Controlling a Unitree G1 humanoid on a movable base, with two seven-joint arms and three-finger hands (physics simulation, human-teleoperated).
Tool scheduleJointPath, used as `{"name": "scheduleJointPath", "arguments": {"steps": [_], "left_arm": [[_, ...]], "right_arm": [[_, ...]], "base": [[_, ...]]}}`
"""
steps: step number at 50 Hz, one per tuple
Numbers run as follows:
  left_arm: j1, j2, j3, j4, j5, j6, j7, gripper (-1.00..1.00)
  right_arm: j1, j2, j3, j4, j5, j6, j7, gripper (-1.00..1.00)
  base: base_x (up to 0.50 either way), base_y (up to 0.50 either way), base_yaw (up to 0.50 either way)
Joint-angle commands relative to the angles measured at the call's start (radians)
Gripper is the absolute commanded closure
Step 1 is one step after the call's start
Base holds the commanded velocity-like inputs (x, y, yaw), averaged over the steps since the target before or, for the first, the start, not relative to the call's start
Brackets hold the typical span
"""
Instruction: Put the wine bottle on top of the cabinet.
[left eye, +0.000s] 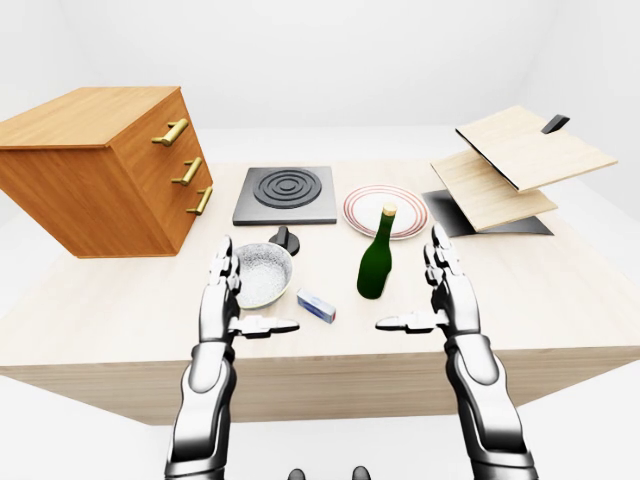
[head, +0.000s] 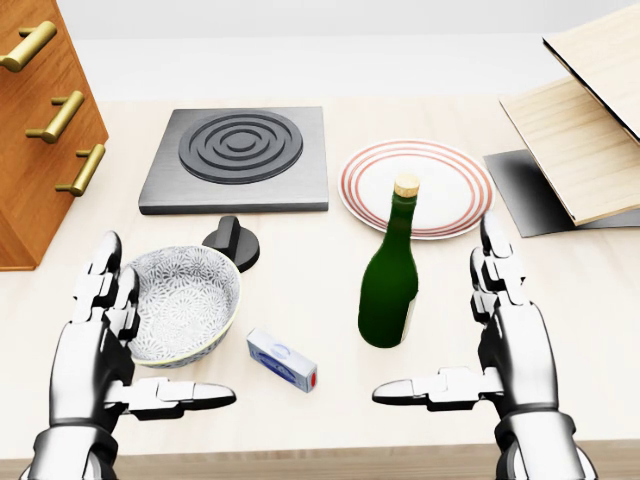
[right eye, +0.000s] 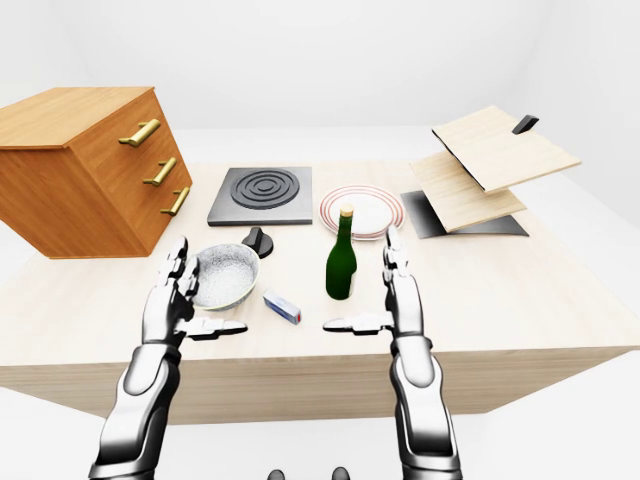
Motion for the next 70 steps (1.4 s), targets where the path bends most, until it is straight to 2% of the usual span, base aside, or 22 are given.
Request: {"name": "scheduleJointPath", "arguments": {"steps": [1, 5, 9, 12, 13, 15, 19, 25, 29, 33, 35, 37, 38, 43, 57, 59, 62, 64, 65, 66, 67, 70], "left_arm": [[0.003, 0.002, 0.010, -0.044, -0.003, 0.000, -0.003, -1.00], [0.007, 0.009, 0.016, -0.095, -0.003, 0.000, -0.008, -1.00], [-0.021, 0.040, 0.098, -0.399, -0.069, 0.000, -0.034, -1.00], [-0.056, 0.063, 0.158, -0.507, -0.103, 0.000, -0.042, -1.00], [-0.081, 0.089, 0.207, -0.569, -0.131, 0.000, -0.050, -1.00], [-0.112, 0.115, 0.263, -0.603, -0.158, 0.000, -0.053, -1.00], [-0.146, 0.156, 0.325, -0.653, -0.198, 0.000, -0.053, -1.00], [-0.207, 0.221, 0.420, -0.693, -0.274, 0.000, -0.025, -1.00], [-0.251, 0.278, 0.496, -0.732, -0.363, 0.000, 0.016, -1.00], [-0.261, 0.325, 0.542, -0.731, -0.433, 0.000, 0.049, -1.00], [-0.270, 0.356, 0.579, -0.719, -0.471, 0.000, 0.067, -1.00], [-0.270, 0.378, 0.590, -0.713, -0.499, 0.000, 0.086, -1.00], [-0.272, 0.389, 0.601, -0.710, -0.517, 0.000, 0.095, -1.00], [-0.252, 0.406, 0.589, -0.696, -0.534, 0.000, 0.117, -1.00], [-0.230, 0.385, 0.560, -0.671, -0.490, 0.000, 0.090, -1.00], [-0.231, 0.384, 0.561, -0.668, -0.486, 0.000, 0.087, -1.00], [-0.231, 0.382, 0.561, -0.669, -0.483, 0.000, 0.086, -1.00], [-0.229, 0.379, 0.558, -0.671, -0.480, 0.000, 0.085, -1.00], [-0.229, 0.378, 0.557, -0.672, -0.478, 0.000, 0.084, -1.00], [-0.229, 0.377, 0.558, -0.672, -0.478, 0.000, 0.084, -1.00], [-0.229, 0.378, 0.558, -0.672, -0.477, 0.000, 0.083, -1.00], [-0.230, 0.378, 0.559, -0.671, -0.478, 0.000, 0.082, -1.00]], "right_arm": [[0.004, 0.000, -0.012, -0.065, -0.014, 0.000, 0.004, -1.00], [0.011, -0.003, -0.017, -0.095, -0.016, 0.000, 0.005, -1.00], [0.025, -0.016, -0.068, -0.289, 0.001, 0.000, 0.023, -1.00], [0.022, -0.031, -0.108, -0.442, -0.012, 0.000, 0.049, -1.00], [0.002, -0.053, -0.168, -0.587, 0.003, 0.000, 0.073, -1.00], [-0.044, -0.090, -0.260, -0.748, 0.017, 0.000, 0.112, -1.00], [-0.090, -0.168, -0.401, -0.810, 0.098, 0.000, 0.132, -1.00], [-0.005, -0.365, -0.503, -0.810, 0.400, 0.000, -0.075, -1.00], [0.040, -0.445, -0.545, -0.810, 0.517, 0.000, -0.164, -1.00], [0.077, -0.529, -0.575, -0.810, 0.625, 0.000, -0.255, -1.00], [0.103, -0.580, -0.580, -0.810, 0.620, 0.000, -0.289, -1.00], [0.109, -0.600, -0.588, -0.810, 0.621, 0.000, -0.298, -1.00], [0.113, -0.612, -0.572, -0.810, 0.571, 0.000, -0.303, -1.00], [0.085, -0.581, -0.558, -0.810, 0.523, 0.000, -0.275, -1.00], [0.027, -0.445, -0.492, -0.810, 0.304, 0.000, -0.115, -1.00], [0.003, -0.407, -0.534, -0.810, 0.369, 0.000, -0.128, -1.00], [0.024, -0.449, -0.545, -0.810, 0.433, 0.000, -0.185, -1.00], [0.042, -0.469, -0.550, -0.810, 0.499, 0.000, -0.185, -1.00], [0.083, -0.492, -0.520, -0.810, 0.508, 0.000, -0.149, -1.00], [0.085, -0.508, -0.528, -0.810, 0.565, 0.000, -0.170, -1.00], [0.083, -0.534, -0.526, -0.810, 0.571, 0.000, -0.198, -1.00], [0.089, -0.542, -0.521, -0.810, 0.567, 0.000, -0.208, -1.00]], "base": [[0.00, 0.00, 0.00], [0.00, 0.00, 0.00], [0.00, 0.00, 0.00], [0.00, 0.00, 0.00], [0.00, 0.00, 0.00], [0.00, 0.00, 0.00], [0.00, 0.00, 0.00], [0.00, 0.00, 0.00], [0.00, 0.00, 0.00], [0.00, 0.00, 0.00], [0.00, 0.00, 0.00], [0.00, 0.25, 0.00], [0.00, 0.50, 0.00], [0.00, 0.50, 0.00], [0.00, 0.50, 0.00], [0.04, 0.50, 0.00], [0.00, 0.00, 0.00], [0.00, 0.00, 0.00], [0.50, 0.00, 0.00], [0.50, 0.00, 0.00], [0.50, 0.00, 0.00], [0.50, 0.00, 0.00]]}}
